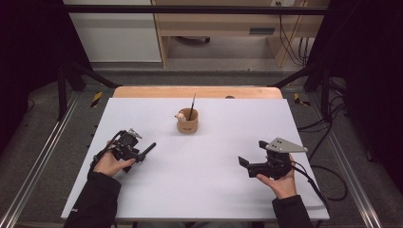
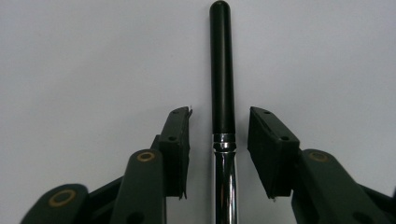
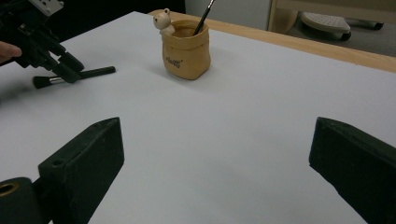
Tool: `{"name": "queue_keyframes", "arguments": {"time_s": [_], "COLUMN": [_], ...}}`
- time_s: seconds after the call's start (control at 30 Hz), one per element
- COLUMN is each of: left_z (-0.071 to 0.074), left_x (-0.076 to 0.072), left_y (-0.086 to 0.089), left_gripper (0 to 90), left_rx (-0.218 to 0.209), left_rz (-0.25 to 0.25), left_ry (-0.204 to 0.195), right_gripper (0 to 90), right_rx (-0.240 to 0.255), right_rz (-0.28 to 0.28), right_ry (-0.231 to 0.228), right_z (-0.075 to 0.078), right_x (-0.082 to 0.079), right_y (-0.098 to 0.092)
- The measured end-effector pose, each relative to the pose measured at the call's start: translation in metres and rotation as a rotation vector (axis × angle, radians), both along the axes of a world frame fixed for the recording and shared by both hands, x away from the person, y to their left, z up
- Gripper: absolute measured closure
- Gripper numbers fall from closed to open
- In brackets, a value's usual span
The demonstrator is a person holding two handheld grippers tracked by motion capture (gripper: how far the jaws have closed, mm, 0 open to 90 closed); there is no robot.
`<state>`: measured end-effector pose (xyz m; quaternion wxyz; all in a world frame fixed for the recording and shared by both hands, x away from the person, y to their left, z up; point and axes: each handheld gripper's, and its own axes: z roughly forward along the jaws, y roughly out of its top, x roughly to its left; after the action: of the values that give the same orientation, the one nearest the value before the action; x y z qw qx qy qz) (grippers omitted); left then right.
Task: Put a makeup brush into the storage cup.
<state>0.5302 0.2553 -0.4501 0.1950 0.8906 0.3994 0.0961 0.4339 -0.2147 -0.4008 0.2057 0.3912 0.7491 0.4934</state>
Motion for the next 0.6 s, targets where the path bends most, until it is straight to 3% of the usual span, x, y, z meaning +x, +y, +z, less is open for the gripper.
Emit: {"name": "queue_keyframes", "arguments": {"time_s": [0.3,0.6], "left_z": [0.0002,0.0009], "left_x": [-0.0007,-0.0014], "left_y": [-0.0033,-0.0038], "left_gripper": [68.9,72.9], "left_rx": [0.003,0.006], "left_rz": [-0.006,-0.002], "left_ry": [0.008,0.025], "right_gripper": [3.9,4.0], "right_rx": [-0.001,0.001], "right_rz": [0.004,0.006], "right_ry": [0.001,0.002], "right_z": [-0.0005,-0.0002], "right_x": [0.0003,-0.0001], "right_y": [0.0003,0.0005]}}
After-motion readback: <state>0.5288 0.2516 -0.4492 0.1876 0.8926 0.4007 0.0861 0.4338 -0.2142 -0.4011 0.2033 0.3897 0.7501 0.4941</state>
